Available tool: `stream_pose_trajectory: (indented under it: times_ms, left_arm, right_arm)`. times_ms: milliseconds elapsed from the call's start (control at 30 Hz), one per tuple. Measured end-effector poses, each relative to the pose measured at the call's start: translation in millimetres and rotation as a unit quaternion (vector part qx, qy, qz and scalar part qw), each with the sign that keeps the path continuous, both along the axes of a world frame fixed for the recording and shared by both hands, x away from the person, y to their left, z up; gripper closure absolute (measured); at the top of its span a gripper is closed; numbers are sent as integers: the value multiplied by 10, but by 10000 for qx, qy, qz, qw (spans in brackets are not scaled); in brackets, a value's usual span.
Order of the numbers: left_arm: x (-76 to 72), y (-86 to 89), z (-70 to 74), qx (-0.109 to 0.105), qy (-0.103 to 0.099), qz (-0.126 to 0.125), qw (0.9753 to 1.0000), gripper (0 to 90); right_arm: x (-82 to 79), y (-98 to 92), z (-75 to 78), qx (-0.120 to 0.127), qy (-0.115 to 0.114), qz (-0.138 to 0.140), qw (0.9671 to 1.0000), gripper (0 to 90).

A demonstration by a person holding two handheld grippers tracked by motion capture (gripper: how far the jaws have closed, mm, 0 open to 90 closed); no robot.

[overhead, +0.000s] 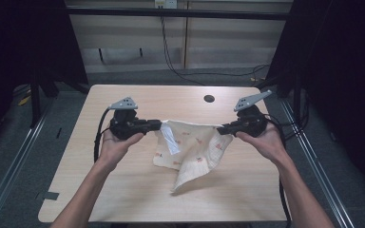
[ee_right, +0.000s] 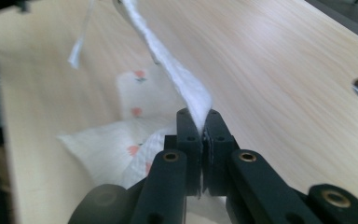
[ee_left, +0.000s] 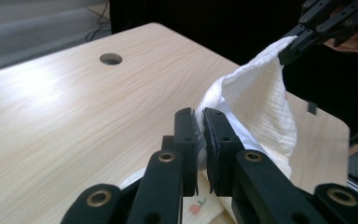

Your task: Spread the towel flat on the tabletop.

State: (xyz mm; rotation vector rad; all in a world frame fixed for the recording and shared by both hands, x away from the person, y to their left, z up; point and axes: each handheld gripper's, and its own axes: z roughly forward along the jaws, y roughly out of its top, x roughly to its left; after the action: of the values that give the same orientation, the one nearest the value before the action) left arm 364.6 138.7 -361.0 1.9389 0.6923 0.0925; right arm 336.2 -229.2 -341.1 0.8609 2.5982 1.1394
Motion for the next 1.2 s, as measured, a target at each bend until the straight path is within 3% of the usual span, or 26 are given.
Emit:
stream_pose_trajectory:
  times_ms: [133,233,300,333,467,600,700,800,867,967,1033,1100,1200]
  left_arm:
    - [303,-52,-229,-63,395,230,9989,841]
    - [454,-68,-388,-34,522,391,9979,814]
    - [505,-46,-445,-44,571,537,9969,758]
    - [538,-19,-485,-101,664,714,9952,699]
    - [542,80,-580,-163,731,846,9936,640]
    - [443,123,-679,-147,774,768,9939,630]
    - [360,113,-760,-37,807,647,9946,625]
    - [259,103,-893,125,898,416,9950,638]
    - [195,78,-988,384,862,259,9952,653]
    - [136,40,-1106,465,954,76,9943,702]
    - [122,2,-1163,652,983,-69,9930,718]
    - [120,-19,-1201,705,1045,-125,9919,729]
    - [98,-65,-1301,848,1046,-301,9904,710]
  right_arm:
    - [226,6,-212,-247,100,-198,9994,873]
    - [411,11,-416,-308,237,-331,9987,877]
    - [495,8,-511,-299,297,-411,9983,878]
    - [530,5,-552,-292,327,-466,9980,878]
    - [686,-10,-764,-239,451,-708,9962,853]
    - [766,1,-936,-350,543,-904,9938,839]
    - [785,-5,-1006,-446,577,-1049,9918,755]
    - [764,-21,-1012,-520,485,-1190,9903,655]
    - [733,-53,-984,-549,405,-1267,9896,608]
    - [662,-139,-922,-508,286,-1476,9873,516]
    - [612,-189,-900,-405,226,-1474,9880,503]
    - [531,-200,-901,-309,232,-1486,9881,496]
    - [397,-137,-951,-341,210,-1351,9900,496]
